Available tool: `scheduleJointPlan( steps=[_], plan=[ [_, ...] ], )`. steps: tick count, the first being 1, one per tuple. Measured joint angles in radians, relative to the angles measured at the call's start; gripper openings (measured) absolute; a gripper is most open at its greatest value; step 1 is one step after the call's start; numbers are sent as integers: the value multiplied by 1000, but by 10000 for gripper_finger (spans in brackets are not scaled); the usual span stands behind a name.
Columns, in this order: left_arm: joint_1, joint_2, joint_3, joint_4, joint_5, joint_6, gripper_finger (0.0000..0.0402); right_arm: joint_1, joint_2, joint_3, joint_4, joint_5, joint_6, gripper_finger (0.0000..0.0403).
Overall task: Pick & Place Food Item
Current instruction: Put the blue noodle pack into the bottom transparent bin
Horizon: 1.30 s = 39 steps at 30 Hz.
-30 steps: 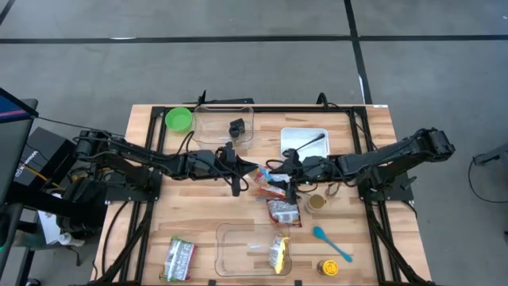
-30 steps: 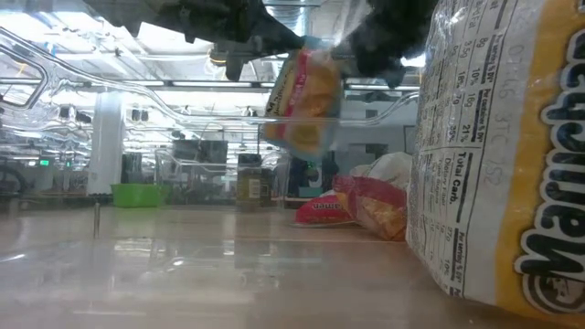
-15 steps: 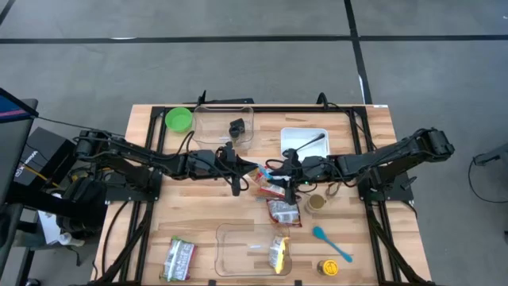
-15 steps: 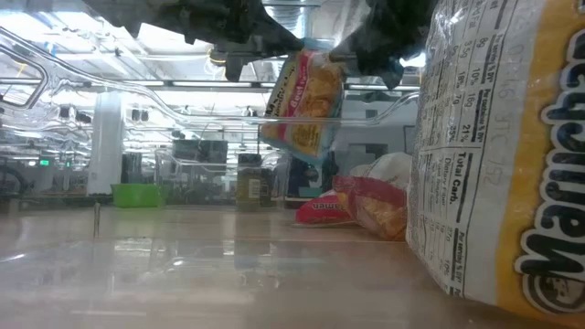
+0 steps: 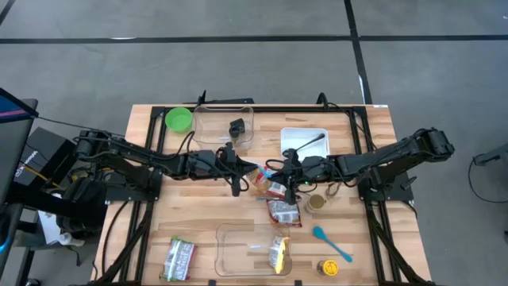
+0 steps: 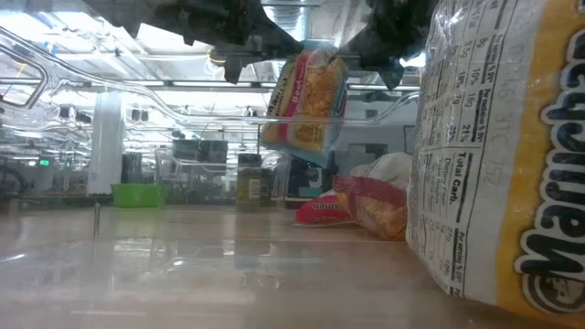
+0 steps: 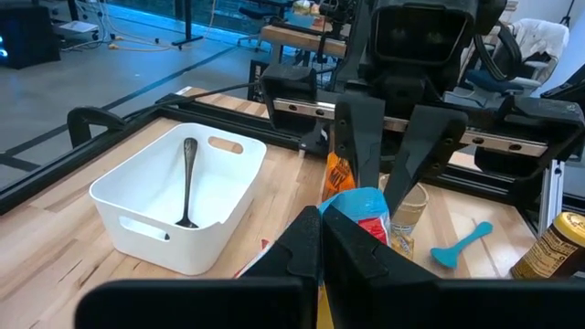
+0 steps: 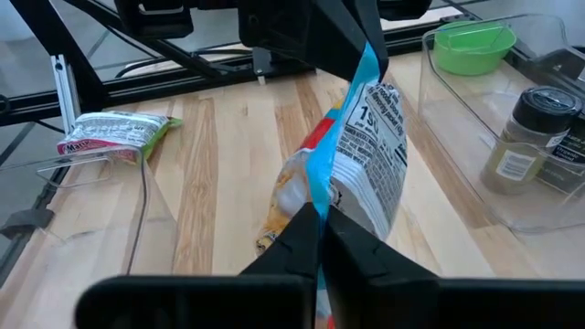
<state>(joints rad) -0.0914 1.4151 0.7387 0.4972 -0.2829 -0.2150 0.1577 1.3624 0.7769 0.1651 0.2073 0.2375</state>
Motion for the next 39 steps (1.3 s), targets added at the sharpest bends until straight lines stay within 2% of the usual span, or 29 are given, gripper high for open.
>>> scheduleJointPlan(
  steps=[6, 10, 19, 23, 32, 39],
  plan=[
    [0, 0, 0, -2, -1, 3, 11, 0, 0, 0, -7, 0, -1, 2],
    [-5, 0, 0, -2, -1, 56, 24, 0, -1, 0, -19, 0, -2, 2],
    [-32, 0, 0, -2, -1, 129, 88, 0, -2, 0, -33, 0, -1, 1],
    [-31, -37, 1, -38, -1, 132, 109, 5, -10, 0, -48, 0, -2, 1],
    [-31, -137, 1, -191, -1, 132, 113, 60, -49, 15, -61, 3, -82, 0],
    [-31, -140, 1, -195, -1, 132, 108, 133, -63, 57, -57, 2, -212, 0]
  ],
)
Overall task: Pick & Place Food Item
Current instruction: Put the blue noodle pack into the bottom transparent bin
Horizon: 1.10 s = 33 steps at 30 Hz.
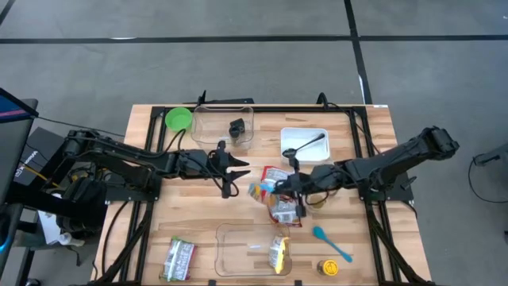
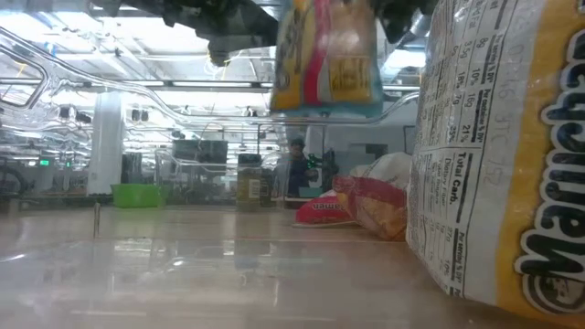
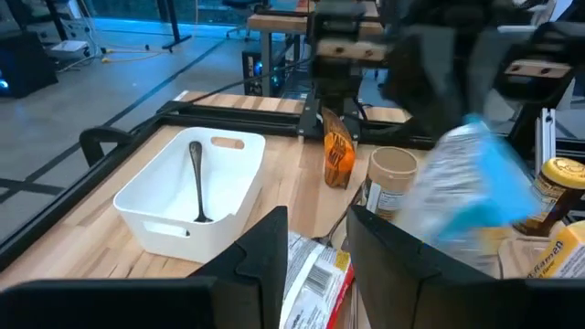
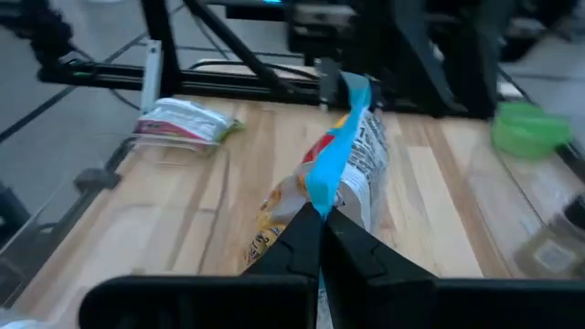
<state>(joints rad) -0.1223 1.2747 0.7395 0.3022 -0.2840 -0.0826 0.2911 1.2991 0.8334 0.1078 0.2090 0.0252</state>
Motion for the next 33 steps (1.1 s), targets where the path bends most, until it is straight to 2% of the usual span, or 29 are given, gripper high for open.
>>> scheduleJointPlan(
  steps=[10, 17, 25, 33],
  plan=[
    [0, 0, 0, -7, 0, 0, 109, 92, 1, 37, -2, -17, -141, 0],
    [0, 1, 0, -7, 0, 0, 109, 97, 16, 45, 34, -178, -160, 0],
    [0, 1, 0, -7, 0, 0, 109, 77, 16, 45, 84, -262, -168, 0],
    [0, 1, 0, -3, 0, 0, 109, 34, 48, 44, 153, -435, -205, 0]
  ],
)
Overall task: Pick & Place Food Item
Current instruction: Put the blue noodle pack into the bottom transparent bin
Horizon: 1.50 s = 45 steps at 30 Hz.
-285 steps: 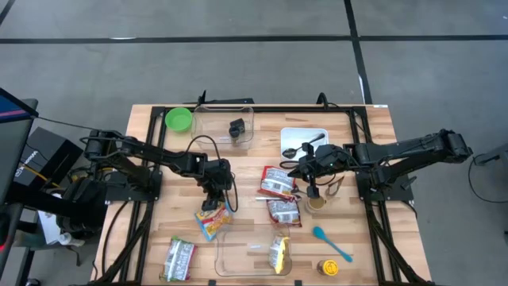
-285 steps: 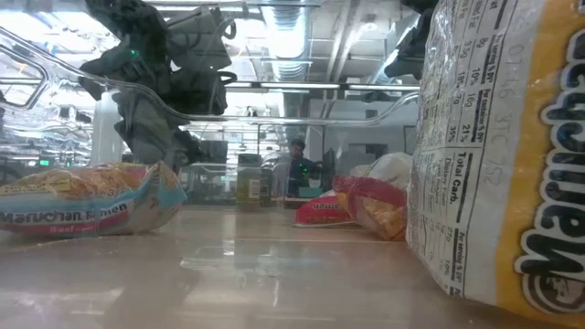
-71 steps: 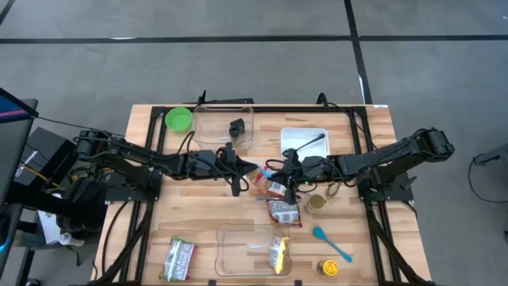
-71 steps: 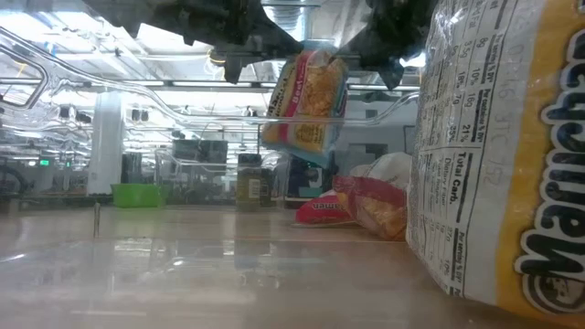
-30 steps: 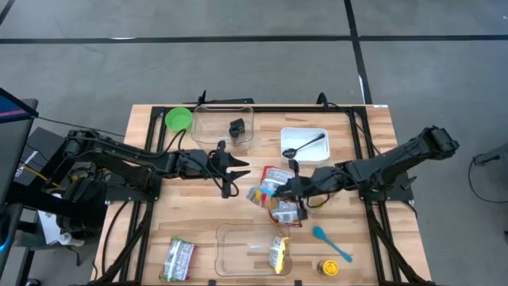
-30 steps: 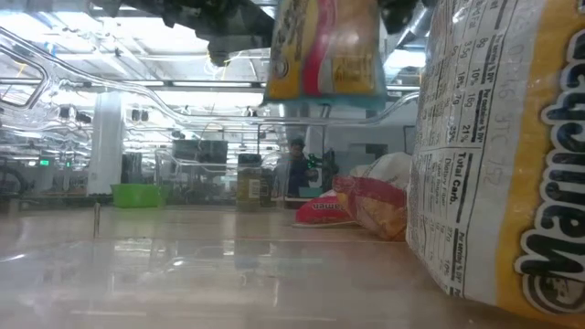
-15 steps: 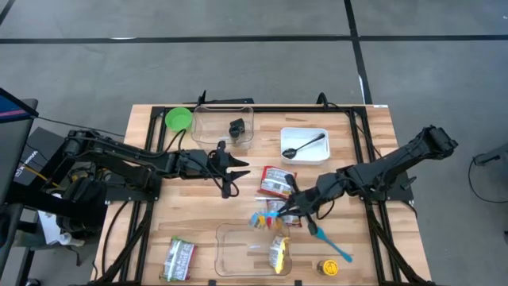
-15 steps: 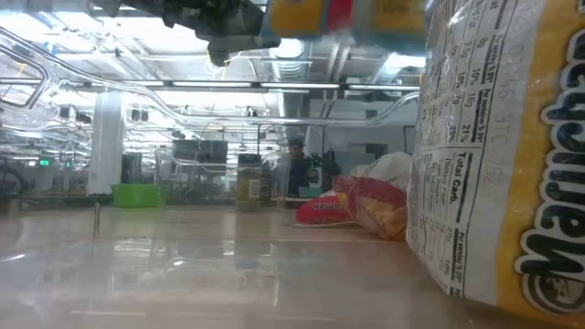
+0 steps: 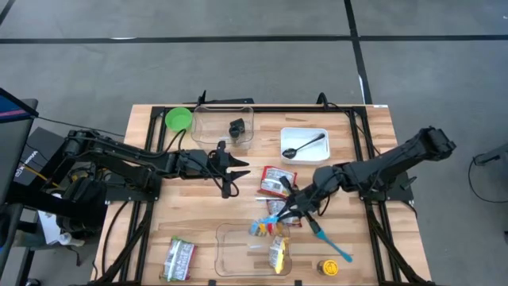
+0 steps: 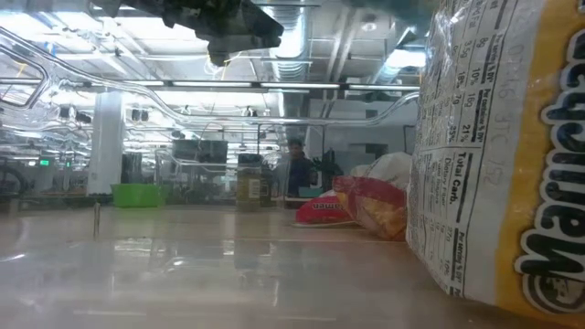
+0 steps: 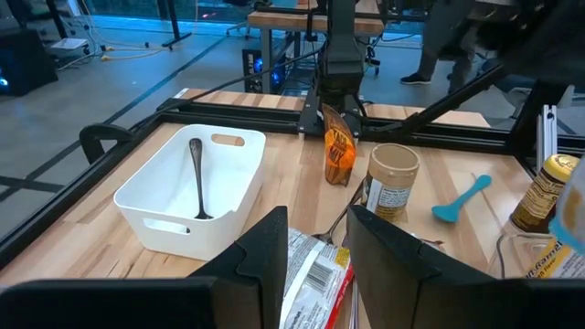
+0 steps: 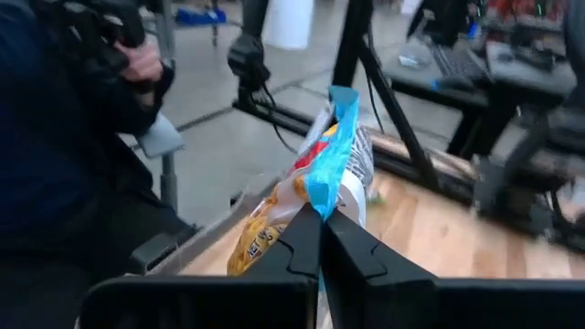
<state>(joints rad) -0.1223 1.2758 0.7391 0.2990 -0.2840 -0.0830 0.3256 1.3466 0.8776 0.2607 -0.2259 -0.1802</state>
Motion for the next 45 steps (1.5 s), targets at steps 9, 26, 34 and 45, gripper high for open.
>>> scheduleJointPlan(
  steps=[9, 26, 34, 45],
  plan=[
    [0, 0, 0, 2, 0, 0, 109, -41, 18, 0, 38, -51, -14, 0],
    [0, 0, 0, -35, 0, -3, 109, -32, 267, 141, 27, -66, 5, 0],
    [0, 0, 0, -38, 0, -4, 109, -20, 343, 194, -53, -66, 16, 0],
    [-2, 0, 0, -47, 15, -16, 109, 4, 339, 193, -242, -69, 32, 0]
  ],
)
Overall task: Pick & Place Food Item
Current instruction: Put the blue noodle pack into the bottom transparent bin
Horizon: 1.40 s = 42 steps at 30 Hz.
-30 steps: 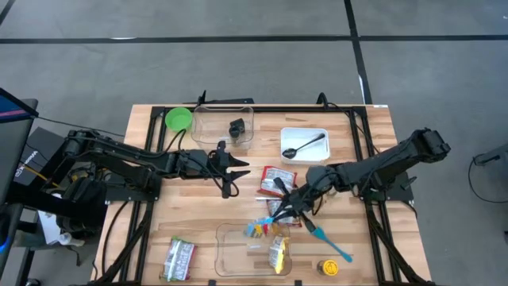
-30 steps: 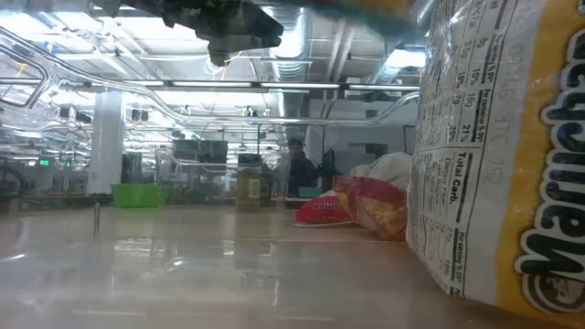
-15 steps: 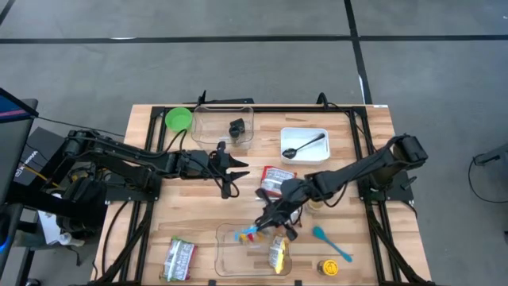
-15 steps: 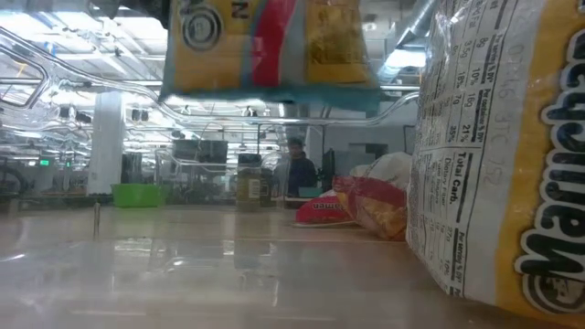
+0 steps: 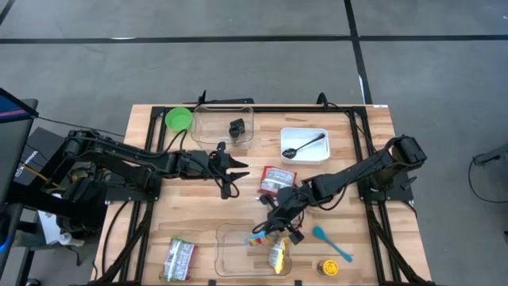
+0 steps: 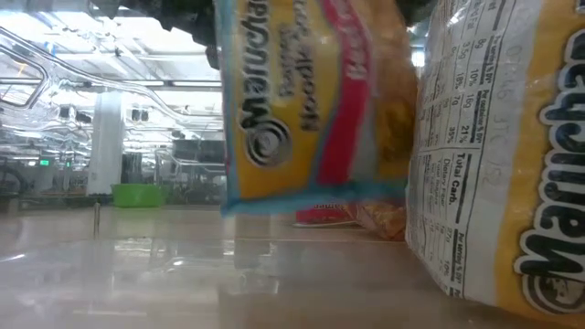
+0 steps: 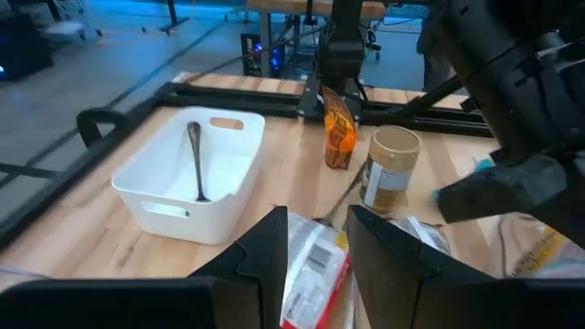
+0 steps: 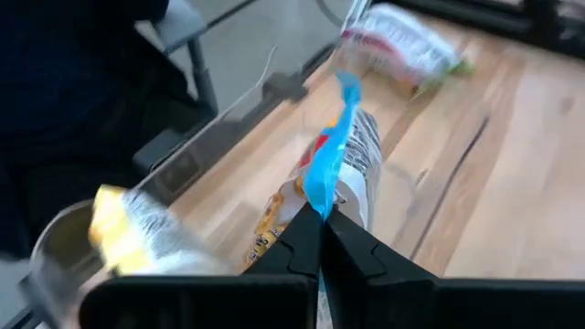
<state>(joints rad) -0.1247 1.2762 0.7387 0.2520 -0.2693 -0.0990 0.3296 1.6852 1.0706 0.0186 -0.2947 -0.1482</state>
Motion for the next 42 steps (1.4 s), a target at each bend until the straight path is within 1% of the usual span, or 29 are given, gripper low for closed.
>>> scheduleJointPlan(
  steps=[3, 12, 14, 27, 30, 33, 39, 42],
  plan=[
    [0, 0, 0, -18, 81, -14, 109, 8, 0, 0, -26, 0, 0, 0],
    [-1, 0, 0, -68, 378, -15, 109, 12, 0, 0, -75, 0, 17, 0],
    [-10, 0, 0, -85, 414, -15, 109, 12, 0, 0, -77, -1, 27, 0],
    [-26, 0, 0, -92, 420, -12, 109, 12, 0, 0, -94, -3, 75, 0],
    [-26, 0, 0, -92, 420, -12, 109, 11, 0, 0, -96, -39, 108, 1],
    [-26, 0, 0, -92, 420, -11, 109, 11, 0, 0, -95, -46, 123, 14],
    [-26, 0, 0, -91, 420, -11, 109, 11, -1, 0, -97, -46, 126, 60],
    [-26, 0, 0, -92, 420, -11, 109, 11, -1, 0, -104, -46, 126, 73]
  ],
)
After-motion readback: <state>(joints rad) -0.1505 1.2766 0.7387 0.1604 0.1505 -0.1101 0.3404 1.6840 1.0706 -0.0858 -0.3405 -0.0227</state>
